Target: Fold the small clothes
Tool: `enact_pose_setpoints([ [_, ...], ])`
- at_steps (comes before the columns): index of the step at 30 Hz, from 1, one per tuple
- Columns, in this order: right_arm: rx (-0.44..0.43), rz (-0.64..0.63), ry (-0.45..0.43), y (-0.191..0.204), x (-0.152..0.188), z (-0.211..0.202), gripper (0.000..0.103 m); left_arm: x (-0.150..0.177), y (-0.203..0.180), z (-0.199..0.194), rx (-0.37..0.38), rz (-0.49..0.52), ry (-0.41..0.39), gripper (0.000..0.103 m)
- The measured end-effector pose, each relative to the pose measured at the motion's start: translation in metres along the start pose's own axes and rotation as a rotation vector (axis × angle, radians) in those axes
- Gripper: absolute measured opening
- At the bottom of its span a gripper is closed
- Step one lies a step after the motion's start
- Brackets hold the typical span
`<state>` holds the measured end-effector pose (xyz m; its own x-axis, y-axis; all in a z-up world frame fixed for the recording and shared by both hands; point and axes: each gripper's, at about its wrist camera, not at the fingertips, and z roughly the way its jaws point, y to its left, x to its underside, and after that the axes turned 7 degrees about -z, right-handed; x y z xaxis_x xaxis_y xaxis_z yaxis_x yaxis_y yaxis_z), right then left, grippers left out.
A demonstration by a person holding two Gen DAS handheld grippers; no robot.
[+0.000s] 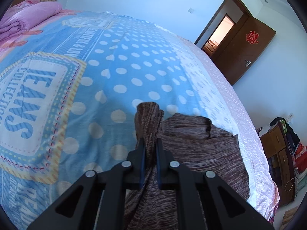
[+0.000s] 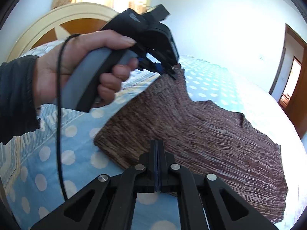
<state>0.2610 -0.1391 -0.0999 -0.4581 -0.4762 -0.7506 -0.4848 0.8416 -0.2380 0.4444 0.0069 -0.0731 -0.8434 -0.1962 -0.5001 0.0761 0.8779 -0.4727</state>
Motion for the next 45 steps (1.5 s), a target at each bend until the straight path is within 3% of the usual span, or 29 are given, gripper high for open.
enact_pose_setpoints([
  [4, 0.011, -0.093, 0.037, 0.012, 0.011, 0.01, 0.0, 0.0, -0.014, -0.002, -0.04, 0.075, -0.01, 0.01],
  [5, 0.005, -0.122, 0.04, 0.018, 0.014, 0.014, 0.009, 0.0, -0.013, -0.001, -0.051, 0.088, -0.008, 0.01],
  [6, -0.008, -0.152, 0.052, 0.028, 0.017, 0.017, 0.038, 0.0, -0.01, 0.001, -0.064, 0.099, -0.003, 0.01],
  [7, -0.017, -0.168, 0.059, 0.029, 0.019, 0.022, 0.053, -0.001, -0.006, 0.004, -0.071, 0.102, 0.006, 0.01],
  [8, -0.017, -0.189, 0.065, 0.036, 0.02, 0.024, 0.061, -0.001, 0.001, 0.008, -0.07, 0.097, 0.023, 0.01],
  [15, 0.079, -0.407, 0.113, 0.096, 0.007, 0.048, 0.06, 0.001, 0.045, 0.027, -0.05, 0.039, 0.073, 0.01],
  [19, 0.13, -0.448, 0.119, 0.119, -0.007, 0.063, 0.058, 0.001, 0.054, 0.035, -0.02, 0.033, 0.085, 0.01],
  [20, 0.126, -0.449, 0.12, 0.119, -0.011, 0.068, 0.052, 0.002, 0.054, 0.037, -0.017, 0.037, 0.088, 0.01],
  [21, 0.125, -0.451, 0.122, 0.121, -0.014, 0.073, 0.034, 0.002, 0.054, 0.039, -0.013, 0.039, 0.093, 0.01],
  [22, 0.126, -0.455, 0.129, 0.123, -0.017, 0.071, 0.023, 0.001, 0.056, 0.04, -0.011, 0.04, 0.096, 0.01],
  [24, 0.117, -0.449, 0.119, 0.123, -0.018, 0.067, 0.012, 0.0, 0.057, 0.042, -0.006, 0.034, 0.102, 0.01],
  [33, 0.07, -0.175, -0.009, 0.05, -0.022, 0.001, 0.01, -0.01, 0.03, 0.015, 0.049, 0.003, 0.07, 0.01],
  [45, 0.045, 0.215, -0.105, -0.095, 0.01, -0.068, 0.01, -0.012, -0.108, -0.006, 0.103, 0.157, 0.001, 0.01],
])
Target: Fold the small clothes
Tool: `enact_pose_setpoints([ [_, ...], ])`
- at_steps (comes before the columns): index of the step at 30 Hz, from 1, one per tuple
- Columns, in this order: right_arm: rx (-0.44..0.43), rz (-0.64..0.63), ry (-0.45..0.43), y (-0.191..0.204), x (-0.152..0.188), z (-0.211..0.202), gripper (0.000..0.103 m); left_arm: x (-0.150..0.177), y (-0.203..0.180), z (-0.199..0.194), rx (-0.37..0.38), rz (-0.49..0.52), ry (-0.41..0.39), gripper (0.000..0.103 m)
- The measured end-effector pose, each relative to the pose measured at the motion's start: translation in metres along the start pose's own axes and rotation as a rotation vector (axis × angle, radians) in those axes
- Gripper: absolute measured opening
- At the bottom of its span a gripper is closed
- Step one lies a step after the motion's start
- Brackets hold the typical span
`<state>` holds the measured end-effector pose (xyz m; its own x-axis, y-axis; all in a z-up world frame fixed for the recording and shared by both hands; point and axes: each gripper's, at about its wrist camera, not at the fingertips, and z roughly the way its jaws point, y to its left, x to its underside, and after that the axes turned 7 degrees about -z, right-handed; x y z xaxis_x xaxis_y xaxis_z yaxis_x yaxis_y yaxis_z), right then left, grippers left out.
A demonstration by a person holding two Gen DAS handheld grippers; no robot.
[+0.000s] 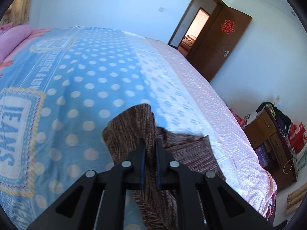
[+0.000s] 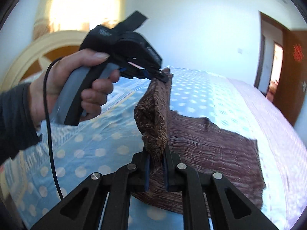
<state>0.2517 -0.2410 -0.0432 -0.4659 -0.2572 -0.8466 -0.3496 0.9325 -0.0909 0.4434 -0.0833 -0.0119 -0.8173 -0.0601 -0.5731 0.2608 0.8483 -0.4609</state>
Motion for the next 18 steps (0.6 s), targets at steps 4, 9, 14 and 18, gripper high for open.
enact_pose_setpoints([
  [4, -0.003, 0.099, -0.003, -0.037, 0.012, -0.014, 0.01, 0.0, -0.035, 0.016, 0.027, 0.037, 0.01, 0.01],
  [9, 0.004, 0.196, 0.033, -0.068, 0.029, -0.024, 0.01, 0.007, -0.074, 0.045, 0.057, 0.085, 0.05, 0.01],
  [14, -0.006, 0.301, 0.085, -0.102, 0.048, -0.024, 0.009, 0.018, -0.106, 0.081, 0.082, 0.122, 0.102, 0.01],
  [18, -0.015, 0.367, 0.137, -0.123, 0.068, -0.025, 0.006, 0.029, -0.124, 0.105, 0.085, 0.152, 0.141, 0.01],
])
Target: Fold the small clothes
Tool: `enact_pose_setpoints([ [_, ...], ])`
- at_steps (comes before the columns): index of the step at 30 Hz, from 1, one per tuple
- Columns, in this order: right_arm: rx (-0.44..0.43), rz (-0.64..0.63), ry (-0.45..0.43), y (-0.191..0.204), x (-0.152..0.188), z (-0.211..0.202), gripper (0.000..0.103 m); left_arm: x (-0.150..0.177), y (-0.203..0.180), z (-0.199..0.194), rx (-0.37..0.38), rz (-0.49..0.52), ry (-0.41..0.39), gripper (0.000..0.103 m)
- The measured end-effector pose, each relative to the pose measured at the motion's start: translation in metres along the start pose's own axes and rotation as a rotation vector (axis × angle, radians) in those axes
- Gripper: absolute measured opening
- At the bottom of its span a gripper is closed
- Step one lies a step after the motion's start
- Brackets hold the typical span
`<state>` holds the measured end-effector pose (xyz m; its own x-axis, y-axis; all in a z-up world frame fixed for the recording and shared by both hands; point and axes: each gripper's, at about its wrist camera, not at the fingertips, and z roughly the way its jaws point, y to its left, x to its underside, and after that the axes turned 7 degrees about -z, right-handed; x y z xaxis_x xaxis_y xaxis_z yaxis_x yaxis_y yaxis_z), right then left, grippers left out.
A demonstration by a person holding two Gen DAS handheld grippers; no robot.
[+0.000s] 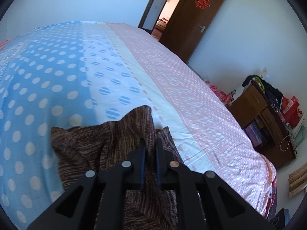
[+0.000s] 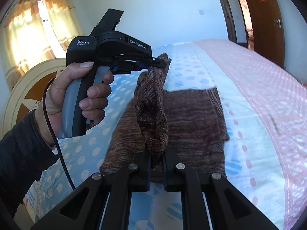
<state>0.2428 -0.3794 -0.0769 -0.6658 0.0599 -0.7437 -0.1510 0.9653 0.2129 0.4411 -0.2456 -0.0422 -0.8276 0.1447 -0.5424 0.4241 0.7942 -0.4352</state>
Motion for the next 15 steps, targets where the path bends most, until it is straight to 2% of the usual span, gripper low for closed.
enact_pose_setpoints([
  [9, 0.011, 0.13, 0.059, -0.04, 0.019, 0.003, 0.004, 0.011, -0.027, 0.05, -0.005, 0.035, 0.07, 0.01],
  [15, 0.008, 0.202, 0.117, -0.058, 0.031, 0.009, 0.004, 0.018, -0.041, 0.08, -0.033, 0.087, 0.104, 0.01],
])
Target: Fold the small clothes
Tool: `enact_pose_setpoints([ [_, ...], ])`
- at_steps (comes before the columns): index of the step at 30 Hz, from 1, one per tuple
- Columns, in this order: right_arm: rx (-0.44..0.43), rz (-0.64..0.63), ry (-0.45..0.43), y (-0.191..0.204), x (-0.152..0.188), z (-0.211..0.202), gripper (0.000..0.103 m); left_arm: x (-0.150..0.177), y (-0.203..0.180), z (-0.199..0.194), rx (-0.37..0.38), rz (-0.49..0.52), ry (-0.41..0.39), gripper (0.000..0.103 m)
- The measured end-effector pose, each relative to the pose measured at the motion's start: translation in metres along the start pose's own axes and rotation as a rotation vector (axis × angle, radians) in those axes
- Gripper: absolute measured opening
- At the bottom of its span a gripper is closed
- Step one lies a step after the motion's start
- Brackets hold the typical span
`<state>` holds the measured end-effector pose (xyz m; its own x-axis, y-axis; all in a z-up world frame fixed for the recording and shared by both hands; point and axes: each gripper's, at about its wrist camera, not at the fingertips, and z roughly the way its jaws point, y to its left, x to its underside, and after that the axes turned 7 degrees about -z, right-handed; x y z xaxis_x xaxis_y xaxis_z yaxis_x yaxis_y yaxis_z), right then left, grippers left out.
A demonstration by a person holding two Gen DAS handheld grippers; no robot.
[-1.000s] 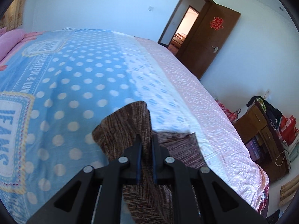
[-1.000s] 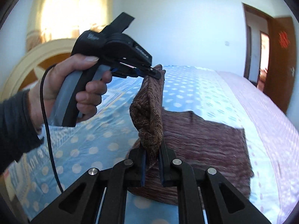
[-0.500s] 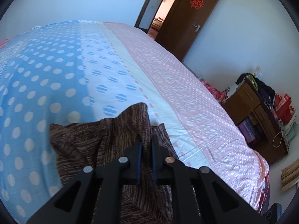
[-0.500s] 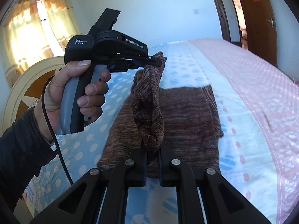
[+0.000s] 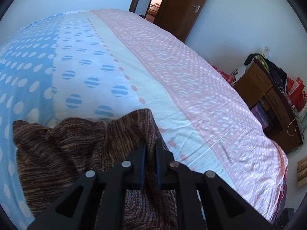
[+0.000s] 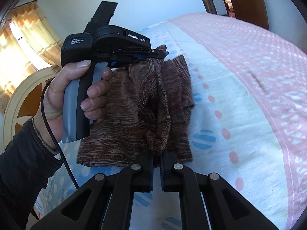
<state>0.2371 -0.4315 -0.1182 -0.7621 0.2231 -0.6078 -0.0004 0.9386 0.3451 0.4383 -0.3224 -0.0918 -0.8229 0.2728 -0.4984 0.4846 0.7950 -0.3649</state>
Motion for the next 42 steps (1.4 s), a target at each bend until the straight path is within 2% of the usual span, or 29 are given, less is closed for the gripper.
enact_pose_setpoints([
  [3, -0.001, 0.022, 0.02, -0.008, 0.005, 0.002, 0.004, 0.005, -0.004, 0.007, -0.052, 0.011, 0.006, 0.018],
  [6, -0.006, 0.014, 0.023, -0.01, 0.006, -0.003, 0.005, 0.017, -0.007, -0.016, -0.041, 0.039, -0.048, 0.026],
  [7, -0.002, 0.016, 0.014, -0.01, 0.006, -0.006, 0.006, 0.021, -0.008, -0.025, -0.053, 0.056, -0.07, 0.037],
  [8, 0.012, 0.017, 0.006, -0.011, 0.006, -0.009, 0.013, 0.028, -0.006, -0.039, -0.063, 0.071, -0.102, 0.053],
  [9, 0.049, 0.019, -0.007, -0.012, 0.006, -0.014, 0.024, 0.036, -0.003, -0.052, -0.065, 0.078, -0.137, 0.061],
  [10, 0.092, 0.018, -0.035, -0.013, 0.006, -0.022, 0.03, 0.043, 0.003, -0.063, -0.072, 0.079, -0.165, 0.074],
  [11, 0.118, 0.019, -0.065, -0.016, 0.005, -0.026, 0.037, 0.055, 0.012, -0.078, -0.098, 0.078, -0.199, 0.077],
  [13, 0.157, 0.015, -0.13, -0.016, -0.003, -0.039, 0.038, 0.074, 0.029, -0.093, -0.153, 0.084, -0.23, 0.077],
  [16, 0.109, -0.016, -0.164, -0.008, -0.029, -0.037, 0.038, 0.104, 0.056, -0.1, -0.248, 0.086, -0.247, 0.077],
  [18, 0.069, -0.025, -0.144, -0.005, -0.053, -0.019, 0.038, 0.118, 0.071, -0.095, -0.276, 0.068, -0.227, 0.077],
  [20, 0.106, -0.067, -0.075, -0.002, -0.08, 0.015, 0.038, 0.127, 0.084, -0.086, -0.263, 0.022, -0.191, 0.077],
  [23, 0.109, -0.063, 0.021, -0.01, -0.106, 0.065, 0.038, 0.133, 0.091, -0.084, -0.245, -0.011, -0.212, 0.078],
  [25, 0.154, -0.066, 0.062, -0.015, -0.115, 0.086, 0.004, 0.133, 0.089, -0.086, -0.258, -0.004, -0.239, 0.085],
  [28, 0.198, -0.043, -0.002, -0.024, -0.124, 0.078, 0.005, 0.137, 0.087, -0.084, -0.263, 0.016, -0.239, 0.101],
  [29, 0.224, -0.033, -0.011, -0.028, -0.123, 0.076, 0.005, 0.137, 0.087, -0.082, -0.262, 0.021, -0.228, 0.102],
  [31, 0.239, -0.025, 0.026, -0.034, -0.118, 0.083, 0.005, 0.136, 0.086, -0.077, -0.263, 0.028, -0.201, 0.102],
  [33, 0.274, -0.087, 0.076, -0.031, -0.116, 0.093, 0.007, 0.136, 0.088, -0.07, -0.264, 0.028, -0.156, 0.103],
  [34, 0.334, -0.128, 0.065, -0.025, -0.116, 0.087, 0.01, 0.136, 0.09, -0.067, -0.259, 0.02, -0.138, 0.103],
  [35, 0.396, -0.152, 0.055, -0.02, -0.119, 0.082, 0.026, 0.135, 0.092, -0.066, -0.25, 0.011, -0.132, 0.103],
  [36, 0.45, -0.174, 0.022, -0.013, -0.126, 0.073, 0.037, 0.135, 0.095, -0.067, -0.242, 0.002, -0.129, 0.103],
  [37, 0.448, -0.194, -0.019, -0.007, -0.132, 0.068, 0.037, 0.135, 0.097, -0.067, -0.236, -0.007, -0.129, 0.103],
  [39, 0.375, -0.273, -0.067, 0.016, -0.146, 0.064, 0.037, 0.135, 0.099, -0.067, -0.231, -0.009, -0.132, 0.103],
  [42, 0.199, -0.36, -0.024, 0.049, -0.161, 0.082, 0.037, 0.138, 0.096, -0.066, -0.242, 0.001, -0.127, 0.103],
])
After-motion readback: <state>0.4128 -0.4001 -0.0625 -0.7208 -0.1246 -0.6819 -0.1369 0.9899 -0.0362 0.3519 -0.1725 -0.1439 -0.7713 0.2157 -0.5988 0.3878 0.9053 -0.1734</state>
